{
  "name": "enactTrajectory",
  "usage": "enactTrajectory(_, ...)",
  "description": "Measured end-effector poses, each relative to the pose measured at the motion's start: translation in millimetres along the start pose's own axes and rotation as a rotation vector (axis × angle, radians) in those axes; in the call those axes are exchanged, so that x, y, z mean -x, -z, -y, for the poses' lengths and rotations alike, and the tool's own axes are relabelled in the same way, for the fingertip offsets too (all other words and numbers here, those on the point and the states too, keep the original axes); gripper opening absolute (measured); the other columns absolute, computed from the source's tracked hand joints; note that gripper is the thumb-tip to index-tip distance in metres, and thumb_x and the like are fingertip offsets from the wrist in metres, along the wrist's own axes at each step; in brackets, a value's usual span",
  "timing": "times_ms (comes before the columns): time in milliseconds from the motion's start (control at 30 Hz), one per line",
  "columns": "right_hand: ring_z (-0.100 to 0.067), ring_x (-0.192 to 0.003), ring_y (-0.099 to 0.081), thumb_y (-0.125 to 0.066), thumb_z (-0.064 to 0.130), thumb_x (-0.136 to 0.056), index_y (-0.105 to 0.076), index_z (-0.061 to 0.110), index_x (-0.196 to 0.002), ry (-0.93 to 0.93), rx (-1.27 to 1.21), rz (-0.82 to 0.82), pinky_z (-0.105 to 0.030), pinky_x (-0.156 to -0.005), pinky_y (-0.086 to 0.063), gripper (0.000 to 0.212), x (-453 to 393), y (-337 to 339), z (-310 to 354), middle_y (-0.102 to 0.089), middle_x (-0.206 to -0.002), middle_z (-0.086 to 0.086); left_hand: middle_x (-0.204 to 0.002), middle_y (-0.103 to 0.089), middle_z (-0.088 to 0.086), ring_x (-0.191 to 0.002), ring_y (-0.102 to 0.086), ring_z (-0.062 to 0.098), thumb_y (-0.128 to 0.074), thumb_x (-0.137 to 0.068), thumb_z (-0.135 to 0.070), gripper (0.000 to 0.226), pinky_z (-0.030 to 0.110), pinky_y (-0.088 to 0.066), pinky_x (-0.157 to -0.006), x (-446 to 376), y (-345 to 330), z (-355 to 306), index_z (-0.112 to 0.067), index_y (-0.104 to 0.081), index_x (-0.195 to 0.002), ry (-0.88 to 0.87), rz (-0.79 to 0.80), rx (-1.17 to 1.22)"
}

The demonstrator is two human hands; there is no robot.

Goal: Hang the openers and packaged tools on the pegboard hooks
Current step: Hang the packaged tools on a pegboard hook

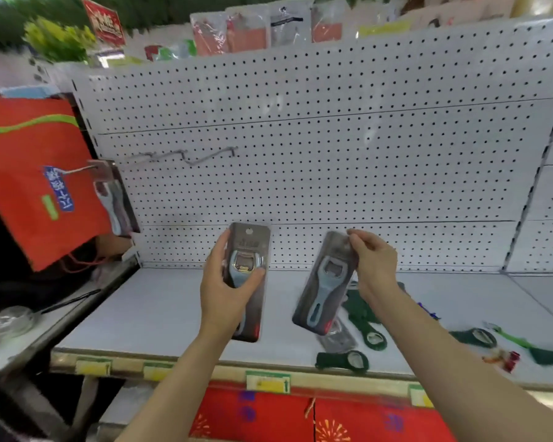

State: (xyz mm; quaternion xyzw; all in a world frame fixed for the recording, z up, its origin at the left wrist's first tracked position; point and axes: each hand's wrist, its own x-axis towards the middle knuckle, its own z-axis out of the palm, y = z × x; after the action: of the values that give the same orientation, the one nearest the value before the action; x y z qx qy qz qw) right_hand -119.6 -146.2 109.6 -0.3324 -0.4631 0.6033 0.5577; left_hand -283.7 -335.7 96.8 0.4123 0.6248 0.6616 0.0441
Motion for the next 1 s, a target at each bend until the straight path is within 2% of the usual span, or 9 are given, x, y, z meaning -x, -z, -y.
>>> enactTrajectory(100, -0.022, -0.087, -0.062, -0.052, 0.004, -0.097, -0.069, 0.02, -0.092, 0.005, 0.026, 0.129, -0.037, -0.078, -0.051, 0.024, 26, -46, -3, -0.069, -0.099, -0.011, -0.145, -0.049, -0.016, -0.133, -0.05, 0.01, -0.077, -0.086, -0.018, 0.079, 0.046, -0.05, -0.105, -4, 35, -2, -0.051, -0.037, -0.146, -0.032, -0.014, -0.01)
enactTrajectory(167, -0.025, -0.093, -0.061, -0.048, -0.001, -0.096, -0.067, 0.021, -0.094, 0.009, 0.025, 0.215, -0.039, -0.081, -0.049, 0.029, 38, -71, -1, -0.067, -0.107, -0.015, -0.147, -0.045, -0.022, -0.135, -0.044, 0.0, -0.077, -0.087, -0.018, 0.079, 0.031, -0.045, -0.109, -7, 53, -4, -0.048, -0.036, -0.148, -0.05, -0.045, -0.018)
enactTrajectory(233, -0.024, -0.091, -0.061, -0.049, -0.003, -0.095, -0.065, 0.019, -0.094, 0.01, 0.002, 0.265, -0.039, -0.082, -0.048, 0.028, 48, -92, 2, -0.067, -0.103, -0.013, -0.148, -0.043, -0.023, -0.131, -0.04, -0.014, -0.076, -0.087, -0.018, 0.078, 0.009, -0.04, -0.102, -11, 67, -5, -0.044, -0.037, -0.149, -0.061, -0.087, -0.029)
enactTrajectory(267, -0.022, -0.088, -0.062, -0.051, -0.002, -0.094, -0.065, 0.019, -0.094, 0.009, -0.009, 0.285, -0.038, -0.079, -0.049, 0.025, 52, -101, 4, -0.068, -0.099, -0.011, -0.148, -0.042, -0.024, -0.13, -0.038, -0.018, -0.076, -0.087, -0.019, 0.078, 0.004, -0.038, -0.098, -13, 73, -5, -0.042, -0.037, -0.149, -0.065, -0.106, -0.041)
enactTrajectory(367, -0.02, -0.079, -0.061, -0.06, 0.003, -0.091, -0.066, 0.018, -0.093, 0.011, -0.034, 0.348, -0.031, -0.071, -0.05, 0.016, 63, -127, 10, -0.064, -0.09, -0.014, -0.146, -0.041, -0.031, -0.133, -0.036, -0.015, -0.077, -0.087, -0.02, 0.078, 0.006, -0.035, -0.102, -19, 92, -7, -0.042, -0.036, -0.15, -0.096, -0.151, -0.065)
enactTrajectory(467, -0.016, -0.069, -0.062, -0.065, 0.002, -0.087, -0.067, 0.012, -0.094, -0.002, -0.08, 0.359, -0.021, -0.061, -0.051, 0.012, 76, -149, 11, -0.065, -0.08, -0.011, -0.143, -0.04, -0.033, -0.13, -0.036, -0.021, -0.075, -0.087, -0.013, 0.077, -0.003, -0.033, -0.096, -23, 112, -13, -0.033, -0.038, -0.151, -0.146, -0.177, -0.092)
enactTrajectory(700, -0.011, -0.064, -0.066, -0.069, -0.002, -0.083, -0.07, 0.007, -0.094, -0.066, -0.181, 0.428, -0.023, -0.06, -0.054, 0.014, 104, -209, 8, -0.071, -0.074, -0.005, -0.132, -0.043, -0.033, -0.125, -0.04, -0.02, -0.078, -0.085, -0.018, 0.077, -0.003, -0.033, -0.093, -51, 163, -8, -0.036, -0.039, -0.15, -0.182, -0.314, -0.128)
enactTrajectory(800, -0.012, -0.067, -0.066, -0.069, -0.002, -0.083, -0.071, 0.007, -0.094, -0.093, -0.203, 0.451, -0.026, -0.064, -0.053, 0.015, 116, -244, 4, -0.07, -0.077, -0.005, -0.132, -0.048, -0.022, -0.126, -0.045, -0.011, -0.079, -0.084, -0.018, 0.077, 0.004, -0.038, -0.096, -72, 191, 3, -0.036, -0.041, -0.148, -0.205, -0.339, -0.169)
enactTrajectory(1000, -0.013, -0.067, -0.066, -0.07, -0.001, -0.082, -0.072, 0.007, -0.091, -0.068, -0.225, 0.467, -0.024, -0.061, -0.055, 0.012, 141, -314, -3, -0.07, -0.076, -0.007, -0.134, -0.047, -0.02, -0.128, -0.044, -0.009, -0.079, -0.083, -0.021, 0.08, 0.016, -0.039, -0.104, -122, 251, 25, -0.041, -0.039, -0.149, -0.212, -0.318, -0.194)
